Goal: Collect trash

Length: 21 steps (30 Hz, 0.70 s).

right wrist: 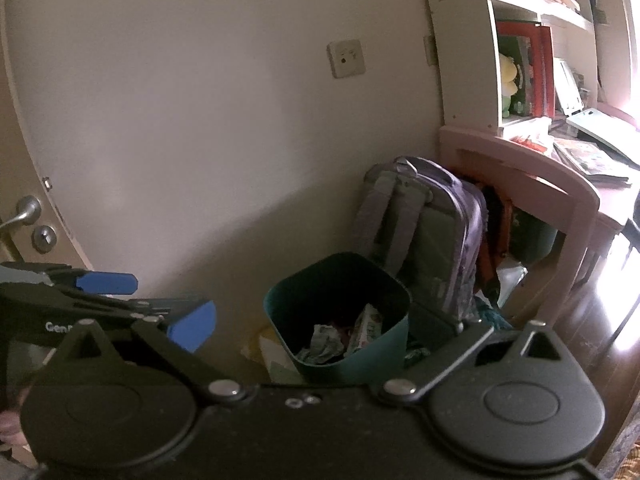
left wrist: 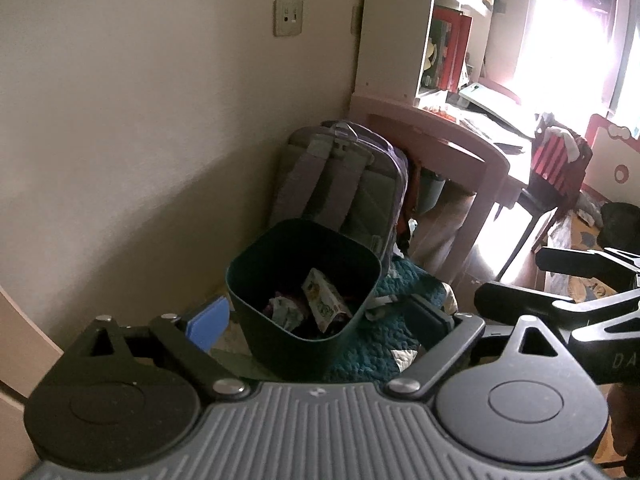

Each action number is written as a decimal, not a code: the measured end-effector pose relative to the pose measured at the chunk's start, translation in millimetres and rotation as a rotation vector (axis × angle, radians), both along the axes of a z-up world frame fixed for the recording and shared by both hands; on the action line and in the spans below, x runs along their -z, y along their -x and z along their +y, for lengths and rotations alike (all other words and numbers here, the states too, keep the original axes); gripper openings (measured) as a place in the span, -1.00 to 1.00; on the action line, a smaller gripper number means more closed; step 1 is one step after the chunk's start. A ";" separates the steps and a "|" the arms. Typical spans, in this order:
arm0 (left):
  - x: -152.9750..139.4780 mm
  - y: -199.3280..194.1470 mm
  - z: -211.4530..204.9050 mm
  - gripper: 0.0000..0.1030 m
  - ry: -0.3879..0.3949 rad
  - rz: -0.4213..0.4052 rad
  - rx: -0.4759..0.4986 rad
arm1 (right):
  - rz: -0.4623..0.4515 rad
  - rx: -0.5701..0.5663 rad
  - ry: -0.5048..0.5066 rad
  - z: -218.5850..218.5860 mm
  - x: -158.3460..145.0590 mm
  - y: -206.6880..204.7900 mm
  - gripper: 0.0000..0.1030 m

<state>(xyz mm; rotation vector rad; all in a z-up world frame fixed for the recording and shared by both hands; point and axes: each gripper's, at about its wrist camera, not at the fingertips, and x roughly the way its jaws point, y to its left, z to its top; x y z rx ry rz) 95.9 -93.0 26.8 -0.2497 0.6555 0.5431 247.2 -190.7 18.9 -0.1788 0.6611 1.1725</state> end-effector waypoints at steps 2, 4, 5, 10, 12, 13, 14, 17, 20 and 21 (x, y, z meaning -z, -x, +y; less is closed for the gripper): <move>-1.3 0.1 -1.2 0.84 0.000 -0.007 -0.001 | 0.000 0.002 -0.004 -2.7 -0.3 -0.3 1.00; -2.0 0.4 -2.4 0.84 -0.001 -0.013 -0.003 | -0.001 0.004 -0.008 -4.3 -0.7 -0.3 1.00; -2.5 0.1 -2.8 0.84 -0.003 -0.014 -0.002 | -0.003 0.005 -0.010 -5.0 -1.2 -0.3 1.00; -5.0 1.5 -4.2 0.84 -0.005 -0.031 -0.003 | -0.012 0.015 -0.022 -8.7 -3.7 -1.4 1.00; -5.7 1.2 -4.3 0.84 -0.008 -0.033 -0.004 | -0.017 0.017 -0.025 -10.3 -4.1 -2.1 1.00; -5.9 1.7 -3.9 0.84 -0.004 -0.038 -0.003 | -0.017 0.016 -0.028 -12.1 -4.1 -1.9 1.00; -6.1 2.7 -3.1 0.84 0.003 -0.047 -0.002 | -0.017 0.017 -0.029 -12.5 -4.2 -2.2 1.00; -7.4 4.2 -1.3 0.84 0.014 -0.061 -0.007 | -0.022 0.021 -0.031 -13.5 -5.2 -2.5 1.00; -9.0 6.5 0.3 0.84 0.014 -0.074 -0.017 | -0.033 0.023 -0.035 -13.3 -6.6 -1.0 1.00; -10.0 6.8 0.2 0.84 0.013 -0.079 -0.021 | -0.036 0.022 -0.036 -13.6 -6.9 -0.5 1.00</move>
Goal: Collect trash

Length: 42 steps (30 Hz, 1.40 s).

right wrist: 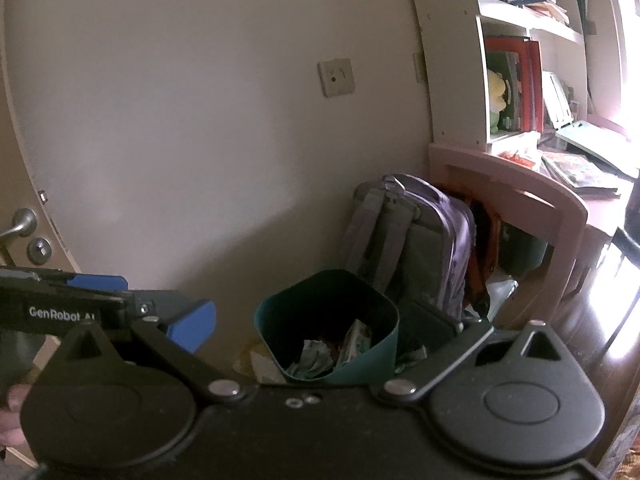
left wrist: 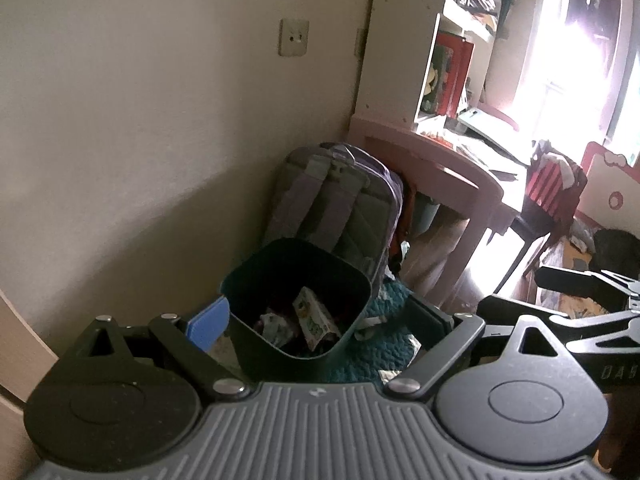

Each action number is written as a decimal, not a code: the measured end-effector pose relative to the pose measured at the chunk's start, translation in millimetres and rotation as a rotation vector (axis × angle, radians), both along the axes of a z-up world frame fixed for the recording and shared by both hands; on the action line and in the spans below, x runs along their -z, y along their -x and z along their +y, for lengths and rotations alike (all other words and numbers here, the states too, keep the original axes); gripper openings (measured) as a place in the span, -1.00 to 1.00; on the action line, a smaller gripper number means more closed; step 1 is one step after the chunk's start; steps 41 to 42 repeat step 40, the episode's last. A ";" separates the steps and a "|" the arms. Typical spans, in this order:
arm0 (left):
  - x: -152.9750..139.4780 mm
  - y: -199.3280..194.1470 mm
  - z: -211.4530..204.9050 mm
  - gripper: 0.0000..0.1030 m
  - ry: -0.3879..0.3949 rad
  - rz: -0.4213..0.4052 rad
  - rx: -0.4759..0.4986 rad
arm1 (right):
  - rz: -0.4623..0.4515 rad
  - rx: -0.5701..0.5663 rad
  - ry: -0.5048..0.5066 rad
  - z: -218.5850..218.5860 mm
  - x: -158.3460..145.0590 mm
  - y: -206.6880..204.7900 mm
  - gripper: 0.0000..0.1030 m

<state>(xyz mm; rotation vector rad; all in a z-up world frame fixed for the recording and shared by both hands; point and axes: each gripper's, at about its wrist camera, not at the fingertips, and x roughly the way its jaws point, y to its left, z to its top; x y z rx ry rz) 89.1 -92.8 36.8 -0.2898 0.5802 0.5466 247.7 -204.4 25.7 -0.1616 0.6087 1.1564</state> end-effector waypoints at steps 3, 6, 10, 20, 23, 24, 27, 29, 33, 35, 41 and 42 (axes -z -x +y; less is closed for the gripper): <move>-2.1 2.4 -0.1 0.84 -0.003 -0.013 -0.014 | -0.011 -0.002 -0.003 -0.4 -0.8 1.5 1.00; -4.4 3.3 -0.2 0.84 -0.005 -0.028 -0.017 | -0.015 -0.003 -0.010 -1.1 -1.4 2.3 1.00; -8.4 5.6 -3.0 0.85 -0.033 -0.049 -0.024 | -0.023 0.001 -0.015 -0.7 -2.6 1.4 1.00; -5.1 1.9 -1.5 0.98 -0.008 -0.047 -0.019 | -0.028 0.018 -0.014 -0.7 -2.6 -0.3 1.00; -1.0 -1.1 2.9 0.98 0.008 -0.026 -0.035 | -0.027 0.023 -0.011 1.2 -1.6 -0.9 1.00; 0.5 -1.5 3.8 0.98 0.015 -0.022 -0.035 | -0.023 0.023 -0.010 1.5 -0.9 -1.3 1.00; 4.7 -3.1 3.3 0.98 0.013 -0.003 -0.033 | -0.011 0.026 -0.006 3.2 1.3 -2.9 1.00; 6.2 -4.8 2.7 0.98 0.007 0.003 -0.026 | -0.006 0.027 -0.004 4.7 2.3 -4.2 1.00; 8.7 -6.8 1.2 0.98 0.005 0.012 -0.006 | -0.001 0.035 0.001 9.6 4.5 -4.8 1.00; 10.3 -7.7 2.8 0.98 0.013 0.017 -0.004 | 0.004 0.038 0.006 11.2 5.7 -5.6 1.00; 13.8 -8.8 6.2 0.98 0.033 0.030 -0.005 | 0.014 0.038 0.016 13.0 9.2 -6.8 1.00; 13.8 -8.8 6.2 0.98 0.033 0.030 -0.005 | 0.014 0.038 0.016 13.0 9.2 -6.8 1.00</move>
